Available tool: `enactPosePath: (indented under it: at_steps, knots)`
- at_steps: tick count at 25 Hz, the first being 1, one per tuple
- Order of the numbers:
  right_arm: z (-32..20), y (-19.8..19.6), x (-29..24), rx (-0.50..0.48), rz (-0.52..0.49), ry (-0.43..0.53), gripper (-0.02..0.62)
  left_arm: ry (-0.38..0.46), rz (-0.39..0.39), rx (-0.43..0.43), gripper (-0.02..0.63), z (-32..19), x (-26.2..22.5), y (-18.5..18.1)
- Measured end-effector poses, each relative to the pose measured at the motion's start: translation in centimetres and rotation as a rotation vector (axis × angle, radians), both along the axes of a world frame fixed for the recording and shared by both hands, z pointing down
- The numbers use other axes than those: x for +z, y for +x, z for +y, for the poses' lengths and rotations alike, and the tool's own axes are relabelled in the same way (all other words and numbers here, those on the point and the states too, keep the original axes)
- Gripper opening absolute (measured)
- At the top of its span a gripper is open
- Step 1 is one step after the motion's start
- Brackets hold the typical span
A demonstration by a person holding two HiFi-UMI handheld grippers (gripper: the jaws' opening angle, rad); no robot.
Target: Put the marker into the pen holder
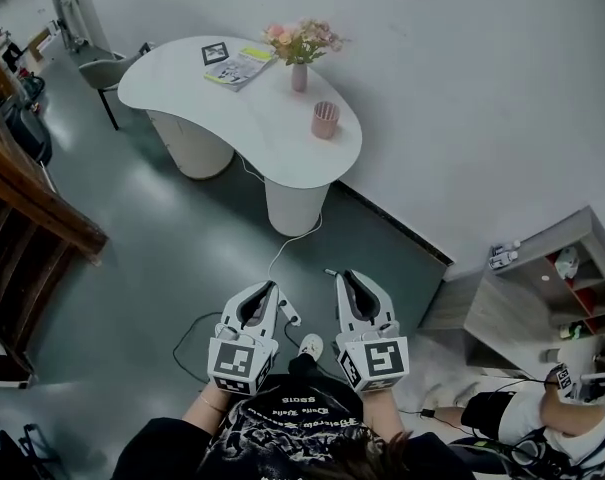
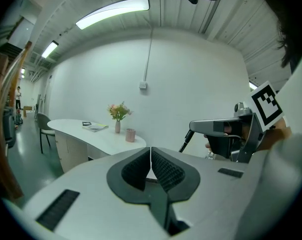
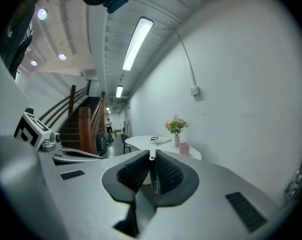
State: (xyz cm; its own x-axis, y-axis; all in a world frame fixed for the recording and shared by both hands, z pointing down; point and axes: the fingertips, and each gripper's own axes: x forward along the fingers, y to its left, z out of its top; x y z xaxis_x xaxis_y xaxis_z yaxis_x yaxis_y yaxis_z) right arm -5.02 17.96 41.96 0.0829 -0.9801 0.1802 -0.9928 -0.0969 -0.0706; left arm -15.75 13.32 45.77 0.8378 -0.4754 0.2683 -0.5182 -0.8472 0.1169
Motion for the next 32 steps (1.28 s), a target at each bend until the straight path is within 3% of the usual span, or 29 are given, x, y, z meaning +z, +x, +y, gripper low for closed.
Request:
enactPosePath:
  at_steps: [10, 23, 32]
  knots:
    - [-0.8, 6.6, 1.1, -0.073, -0.014, 0.004, 0.058, 0.027, 0.020, -0.030, 0.026, 0.0, 0.0, 8.6]
    - [-0.8, 9.1, 1.8, -0.063, 0.005, -0.006, 0.058, 0.002, -0.003, -0.060, 0.026, -0.6, 0.8, 10.1]
    - [-3.2, 11.7, 2.6, -0.046, 0.022, -0.002, 0.058, -0.019, -0.003, 0.000, 0.026, -3.1, 2.5, 13.1]
